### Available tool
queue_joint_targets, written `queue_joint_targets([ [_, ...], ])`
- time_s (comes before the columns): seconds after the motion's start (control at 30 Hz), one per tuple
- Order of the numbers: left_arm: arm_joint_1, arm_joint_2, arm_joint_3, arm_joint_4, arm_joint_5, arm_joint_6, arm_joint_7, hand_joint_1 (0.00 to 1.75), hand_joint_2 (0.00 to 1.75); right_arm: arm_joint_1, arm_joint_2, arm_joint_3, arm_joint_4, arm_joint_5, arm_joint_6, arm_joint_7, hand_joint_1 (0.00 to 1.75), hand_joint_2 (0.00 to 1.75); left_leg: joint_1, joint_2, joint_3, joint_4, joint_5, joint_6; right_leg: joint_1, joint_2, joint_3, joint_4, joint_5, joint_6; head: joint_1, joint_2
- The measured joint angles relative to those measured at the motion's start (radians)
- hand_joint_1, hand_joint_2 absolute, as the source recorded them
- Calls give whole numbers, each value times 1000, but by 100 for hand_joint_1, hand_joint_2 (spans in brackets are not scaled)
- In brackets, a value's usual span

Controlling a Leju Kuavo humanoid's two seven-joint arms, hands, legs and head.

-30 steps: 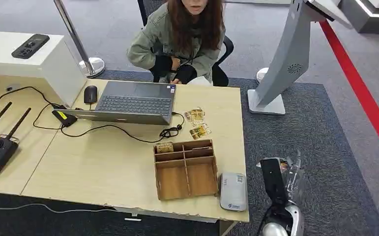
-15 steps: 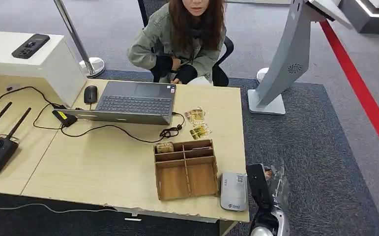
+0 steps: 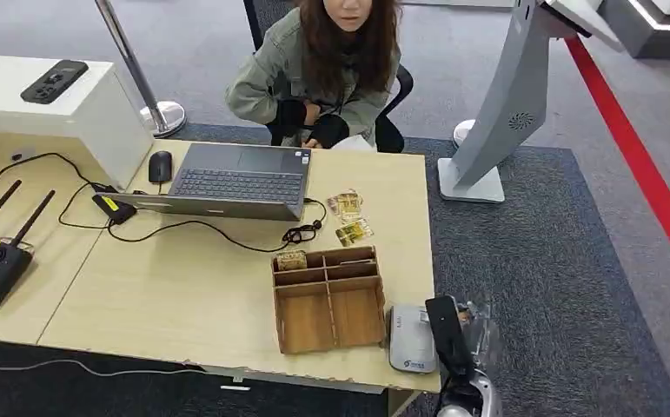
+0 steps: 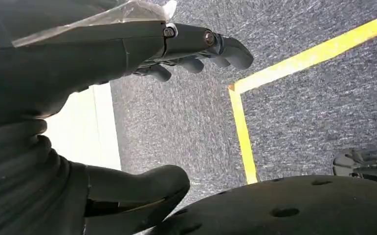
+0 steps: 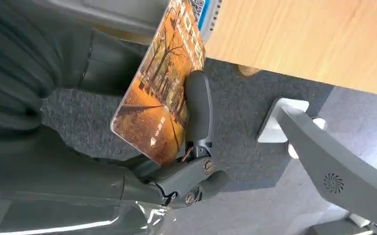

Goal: Pass the card to the sensor for recognition and then transmit it.

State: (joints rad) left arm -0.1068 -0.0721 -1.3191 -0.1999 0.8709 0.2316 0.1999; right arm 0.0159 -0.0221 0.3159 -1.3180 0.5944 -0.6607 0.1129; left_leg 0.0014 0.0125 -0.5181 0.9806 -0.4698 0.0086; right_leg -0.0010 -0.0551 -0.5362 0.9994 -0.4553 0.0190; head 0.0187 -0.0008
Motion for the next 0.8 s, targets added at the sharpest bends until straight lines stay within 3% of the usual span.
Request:
queue_joint_targets([
  [0.43, 1, 0, 0, 1, 3, 0, -8, 0, 175, -23, 11, 2, 61, -9, 0, -5, 175, 175, 0, 0, 1, 0, 0, 0, 0, 0, 1, 0, 0, 0, 0, 0],
  [0.63, 1, 0, 0, 2, -9, -2, -9, 0, 175, -30, 13, -3, 75, 21, 0, -42, 175, 175, 0, 0, 1, 0, 0, 0, 0, 0, 1, 0, 0, 0, 0, 0],
  [0.8, 0, 0, -1, 2, -37, -10, -10, 0, 175, -47, 1, -16, 11, 102, 0, 0, 175, 175, 0, 0, 1, 0, 0, 1, 0, 0, 1, 0, 1, 0, 0, 0],
])
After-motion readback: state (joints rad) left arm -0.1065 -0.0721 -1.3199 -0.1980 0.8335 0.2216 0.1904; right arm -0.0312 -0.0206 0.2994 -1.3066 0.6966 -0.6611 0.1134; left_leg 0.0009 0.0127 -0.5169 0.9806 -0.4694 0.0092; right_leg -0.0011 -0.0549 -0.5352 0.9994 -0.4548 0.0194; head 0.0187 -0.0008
